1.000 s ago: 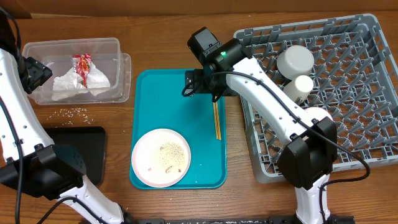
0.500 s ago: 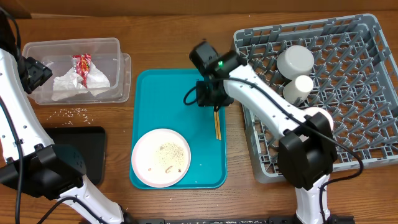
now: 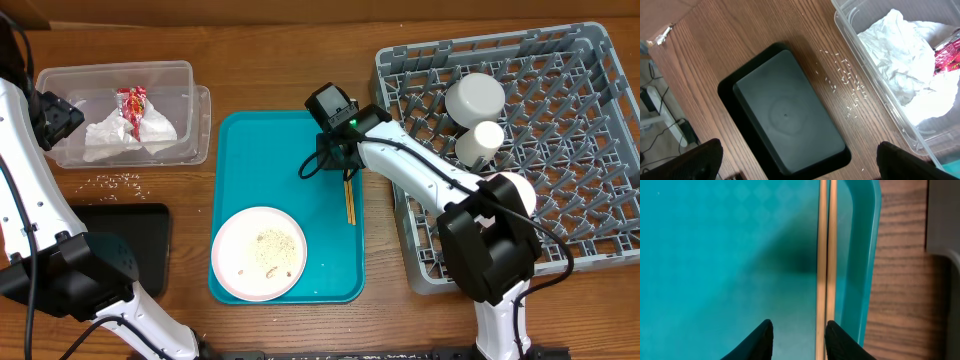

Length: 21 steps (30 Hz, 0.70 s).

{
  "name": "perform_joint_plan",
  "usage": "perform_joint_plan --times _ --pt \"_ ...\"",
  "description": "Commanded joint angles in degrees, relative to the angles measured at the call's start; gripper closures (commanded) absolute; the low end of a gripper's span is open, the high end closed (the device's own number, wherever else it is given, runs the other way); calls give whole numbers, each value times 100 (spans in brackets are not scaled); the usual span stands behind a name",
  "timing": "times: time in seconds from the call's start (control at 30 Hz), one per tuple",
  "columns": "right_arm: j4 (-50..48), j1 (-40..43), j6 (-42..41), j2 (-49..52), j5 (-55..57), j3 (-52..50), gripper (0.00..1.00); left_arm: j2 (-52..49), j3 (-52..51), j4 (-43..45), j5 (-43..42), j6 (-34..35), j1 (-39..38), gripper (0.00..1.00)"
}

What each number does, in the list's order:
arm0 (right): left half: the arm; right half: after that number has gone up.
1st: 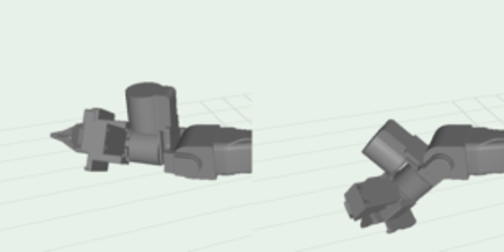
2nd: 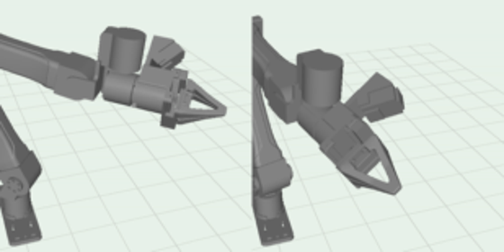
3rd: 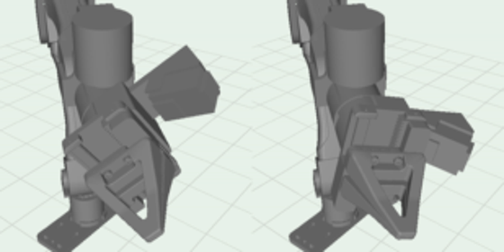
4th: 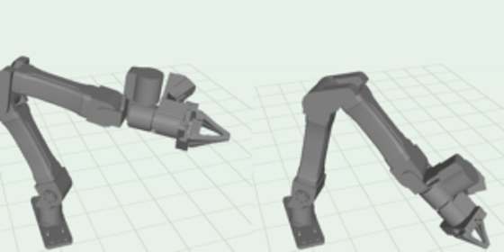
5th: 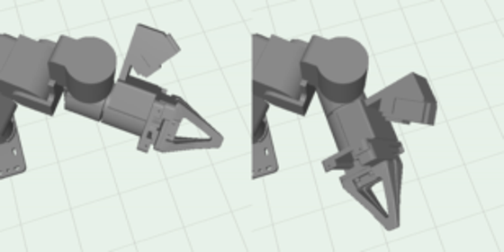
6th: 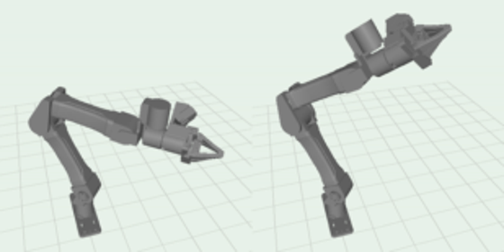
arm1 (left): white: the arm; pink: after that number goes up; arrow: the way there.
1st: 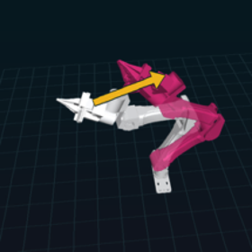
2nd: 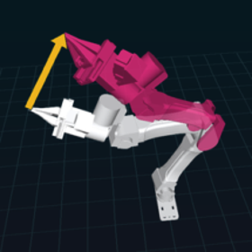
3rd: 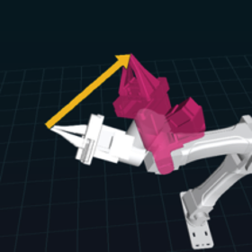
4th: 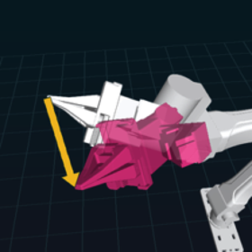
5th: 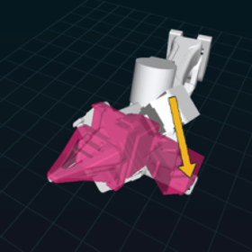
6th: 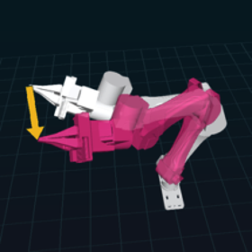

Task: Sort waste into correct bins and load items into the dishwasher
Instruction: 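Lower the right gripper onto the wooden chopsticks and grasp them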

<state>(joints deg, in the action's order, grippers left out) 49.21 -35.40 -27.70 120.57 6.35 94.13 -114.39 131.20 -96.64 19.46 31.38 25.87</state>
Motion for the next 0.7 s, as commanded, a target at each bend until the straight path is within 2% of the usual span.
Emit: perform_joint_plan --times 0.0,0.47,0.53,0.67 --pt "-138 -37 52 201 149 -35 64 -37 -46 -2 -2 -50 -17 0" --pt "-98 -39 70 719 -153 -35 65 -37 -46 -2 -2 -50 -17 0" --pt "-92 -39 68 719 -201 -35 68 -37 -46 -2 -2 -50 -17 0" --pt "-39 -39 52 717 -306 0 83 -37 -46 -2 -2 -50 -17 0"
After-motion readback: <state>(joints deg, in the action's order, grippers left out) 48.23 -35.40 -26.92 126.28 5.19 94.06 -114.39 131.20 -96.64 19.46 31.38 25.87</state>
